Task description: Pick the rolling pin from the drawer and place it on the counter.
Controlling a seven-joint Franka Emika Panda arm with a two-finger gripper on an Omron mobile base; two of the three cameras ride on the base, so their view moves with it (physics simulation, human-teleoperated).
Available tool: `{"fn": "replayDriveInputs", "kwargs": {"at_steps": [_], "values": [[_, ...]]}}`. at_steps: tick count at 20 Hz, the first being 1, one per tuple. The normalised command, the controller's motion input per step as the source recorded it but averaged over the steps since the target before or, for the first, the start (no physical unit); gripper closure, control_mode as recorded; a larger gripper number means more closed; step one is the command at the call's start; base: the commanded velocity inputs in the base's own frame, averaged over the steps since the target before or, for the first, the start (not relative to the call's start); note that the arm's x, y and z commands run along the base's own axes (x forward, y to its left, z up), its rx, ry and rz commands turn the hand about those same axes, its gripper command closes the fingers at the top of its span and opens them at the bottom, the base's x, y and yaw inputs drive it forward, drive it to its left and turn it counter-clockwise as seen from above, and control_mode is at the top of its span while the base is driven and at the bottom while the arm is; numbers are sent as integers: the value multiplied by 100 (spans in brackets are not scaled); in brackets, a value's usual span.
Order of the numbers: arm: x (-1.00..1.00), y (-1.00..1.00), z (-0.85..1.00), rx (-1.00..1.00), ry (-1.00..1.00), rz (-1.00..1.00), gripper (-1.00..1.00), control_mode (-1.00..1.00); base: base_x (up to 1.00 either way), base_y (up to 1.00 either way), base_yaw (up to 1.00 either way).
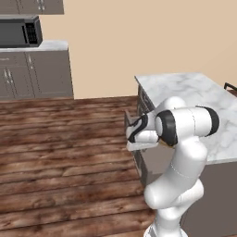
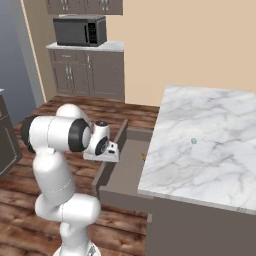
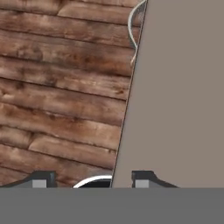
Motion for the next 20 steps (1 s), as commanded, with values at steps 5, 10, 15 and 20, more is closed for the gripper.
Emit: {"fn": "replayDriveInputs", "kwargs": {"at_steps": [5,10,15,20], "values": [[11,83,-53,0,-2,-2,-100,-100,0,0,0],[0,100,-25,-2,-6,0,-100,-100,0,0,0],[0,100,2,-7,-3,0,-100,-100,0,0,0],[8,58,84,9,-1,1,-100,-100,0,0,0]]}}
